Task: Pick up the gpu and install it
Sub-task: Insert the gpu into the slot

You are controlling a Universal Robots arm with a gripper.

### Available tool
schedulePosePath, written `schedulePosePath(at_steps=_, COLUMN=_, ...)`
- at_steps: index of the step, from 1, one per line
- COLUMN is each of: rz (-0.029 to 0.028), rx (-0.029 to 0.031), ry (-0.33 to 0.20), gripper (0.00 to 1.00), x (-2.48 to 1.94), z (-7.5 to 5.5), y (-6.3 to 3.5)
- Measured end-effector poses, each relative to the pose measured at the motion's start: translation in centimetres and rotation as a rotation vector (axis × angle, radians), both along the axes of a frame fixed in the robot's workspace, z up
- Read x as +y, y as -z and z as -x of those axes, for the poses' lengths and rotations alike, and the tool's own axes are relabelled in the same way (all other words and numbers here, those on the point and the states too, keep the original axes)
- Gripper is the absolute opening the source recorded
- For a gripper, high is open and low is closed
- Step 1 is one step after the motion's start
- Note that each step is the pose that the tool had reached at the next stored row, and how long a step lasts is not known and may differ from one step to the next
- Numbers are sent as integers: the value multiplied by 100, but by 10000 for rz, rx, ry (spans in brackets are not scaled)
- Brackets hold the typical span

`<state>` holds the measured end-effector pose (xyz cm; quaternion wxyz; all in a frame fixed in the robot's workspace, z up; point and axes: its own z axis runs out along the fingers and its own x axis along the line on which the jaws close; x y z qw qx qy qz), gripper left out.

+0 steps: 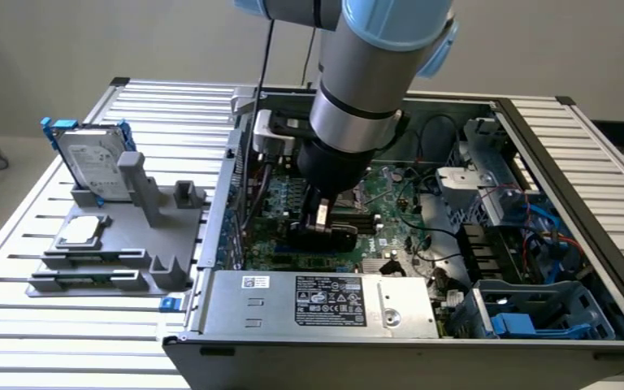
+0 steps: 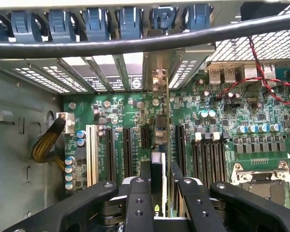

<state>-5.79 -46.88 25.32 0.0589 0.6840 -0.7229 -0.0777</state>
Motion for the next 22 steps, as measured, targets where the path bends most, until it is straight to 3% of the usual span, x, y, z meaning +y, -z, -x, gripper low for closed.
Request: schedulePosePath(at_steps=22, rz=-19, rx=31, ry=-80, gripper=26, x=10, z=-6, y=-3)
